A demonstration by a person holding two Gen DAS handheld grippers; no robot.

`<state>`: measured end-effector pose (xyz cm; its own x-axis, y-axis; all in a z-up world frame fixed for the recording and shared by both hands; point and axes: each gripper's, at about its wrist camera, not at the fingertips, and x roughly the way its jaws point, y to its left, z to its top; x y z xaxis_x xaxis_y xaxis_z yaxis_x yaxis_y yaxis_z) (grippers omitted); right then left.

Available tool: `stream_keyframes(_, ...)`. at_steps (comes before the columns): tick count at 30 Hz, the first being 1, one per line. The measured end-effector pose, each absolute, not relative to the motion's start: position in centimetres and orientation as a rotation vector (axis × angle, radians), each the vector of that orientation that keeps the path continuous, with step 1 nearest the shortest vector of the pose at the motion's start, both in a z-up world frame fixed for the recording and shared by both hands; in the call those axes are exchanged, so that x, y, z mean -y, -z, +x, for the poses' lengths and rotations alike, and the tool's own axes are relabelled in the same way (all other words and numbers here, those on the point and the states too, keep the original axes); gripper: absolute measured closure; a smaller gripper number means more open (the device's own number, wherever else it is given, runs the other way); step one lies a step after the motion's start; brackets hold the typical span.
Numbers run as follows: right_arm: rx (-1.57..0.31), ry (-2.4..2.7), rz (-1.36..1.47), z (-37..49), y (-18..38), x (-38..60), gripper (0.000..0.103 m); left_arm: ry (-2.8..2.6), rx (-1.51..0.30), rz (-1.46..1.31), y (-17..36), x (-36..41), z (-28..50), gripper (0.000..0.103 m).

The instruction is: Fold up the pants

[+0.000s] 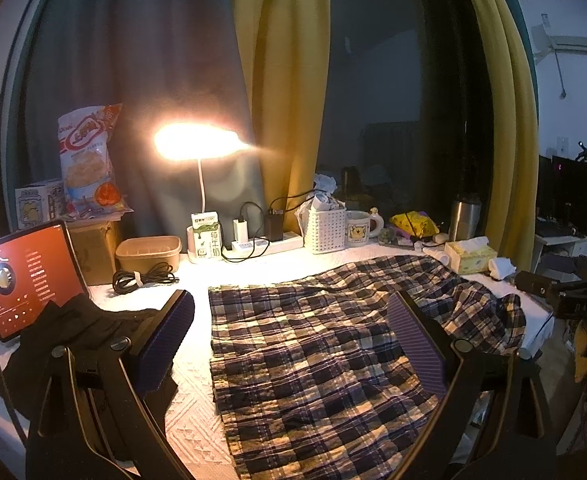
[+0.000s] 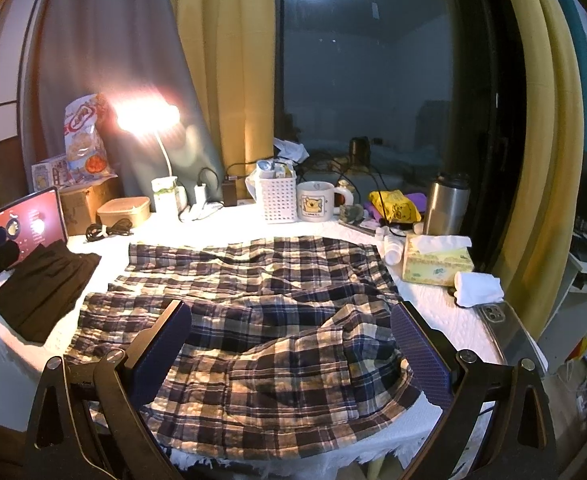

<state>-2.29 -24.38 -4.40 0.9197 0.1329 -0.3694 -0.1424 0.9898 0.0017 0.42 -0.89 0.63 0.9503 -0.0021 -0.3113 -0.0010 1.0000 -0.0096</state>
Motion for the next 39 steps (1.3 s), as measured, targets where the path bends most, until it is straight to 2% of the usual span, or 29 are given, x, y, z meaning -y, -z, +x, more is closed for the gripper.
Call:
stream_keyframes(14, -0.531, -0.099, -0.025, 7.6, 7.5, 26.7, 0.002, -0.023, -0.541, -0.024, 3.4, -3.9, 11.4, 0.007)
stream_keyframes(22, -0.583, -0.083, 0.013, 15.3, 6.9, 30.0, 0.002, -0.051, -0.649, -0.033, 5.2, -7.8, 20.5, 0.007)
stream_keyframes(33, -0.623, -0.077, -0.046, 26.7, 5.7, 32.4, 0.003, -0.070, -0.836, -0.187, 9.7, -12.2, 31.6, 0.007)
stream_keyframes(34, -0.632, -0.078, -0.049, 27.5, 5.8, 32.5, 0.003, -0.070, -0.862, -0.198, 10.3, -12.5, 32.1, 0.008)
stream_keyframes(36, -0.651, -0.090, -0.059, 29.2, 6.3, 32.7, 0.006, -0.066, -0.926, -0.213, 11.9, -12.6, 33.0, 0.023)
stream_keyframes(37, -0.664, -0.096, -0.061, 30.1, 6.6, 32.7, 0.011, -0.051, -0.961, -0.220, 12.6, -12.6, 33.2, 0.024)
stream_keyframes(39, -0.694, -0.109, -0.057, 31.8, 7.3, 32.8, 0.013, -0.041, -0.965, -0.203, 13.3, -12.2, 33.0, 0.030)
